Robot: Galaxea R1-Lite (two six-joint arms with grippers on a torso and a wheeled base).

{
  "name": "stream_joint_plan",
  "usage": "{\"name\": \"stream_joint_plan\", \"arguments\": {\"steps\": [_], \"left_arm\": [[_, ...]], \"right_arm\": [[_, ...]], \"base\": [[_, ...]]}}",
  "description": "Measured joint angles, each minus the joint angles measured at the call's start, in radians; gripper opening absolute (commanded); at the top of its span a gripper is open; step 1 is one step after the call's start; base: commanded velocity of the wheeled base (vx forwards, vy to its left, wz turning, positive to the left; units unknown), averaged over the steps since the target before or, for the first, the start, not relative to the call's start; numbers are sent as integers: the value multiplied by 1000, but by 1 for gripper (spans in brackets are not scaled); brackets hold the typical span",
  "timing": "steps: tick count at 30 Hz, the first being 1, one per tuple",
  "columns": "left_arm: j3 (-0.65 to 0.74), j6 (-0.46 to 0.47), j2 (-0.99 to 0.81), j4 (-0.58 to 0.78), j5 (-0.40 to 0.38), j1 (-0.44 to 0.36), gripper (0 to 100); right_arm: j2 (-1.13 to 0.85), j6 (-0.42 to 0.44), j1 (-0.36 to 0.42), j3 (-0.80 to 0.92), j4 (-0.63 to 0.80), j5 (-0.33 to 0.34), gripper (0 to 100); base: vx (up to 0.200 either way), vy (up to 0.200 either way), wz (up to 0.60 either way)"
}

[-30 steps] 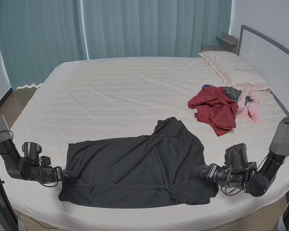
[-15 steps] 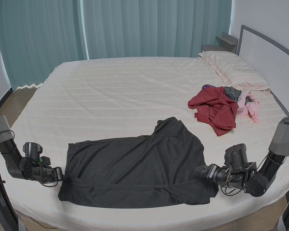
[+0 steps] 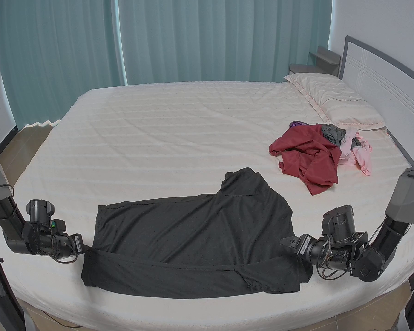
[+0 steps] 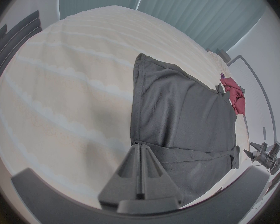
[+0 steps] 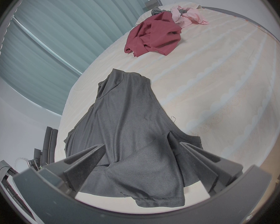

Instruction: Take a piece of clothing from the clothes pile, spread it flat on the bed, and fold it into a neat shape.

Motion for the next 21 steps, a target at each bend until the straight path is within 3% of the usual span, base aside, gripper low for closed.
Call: {"name": "stream_joint_plan", "arguments": {"steps": [4, 9, 21], "left_arm": [[5, 0, -10, 2, 0, 13, 0], [11, 0, -16, 2, 0, 20, 0], [24, 0, -26, 2, 2, 14, 0]], "right_arm": [[1, 0, -1, 0, 0, 7, 100], [7, -41, -16, 1, 1, 65, 100], [63, -371, -98, -15, 1, 239, 100]], "base": [[0, 0, 0], [0, 0, 0], [0, 0, 0]]}}
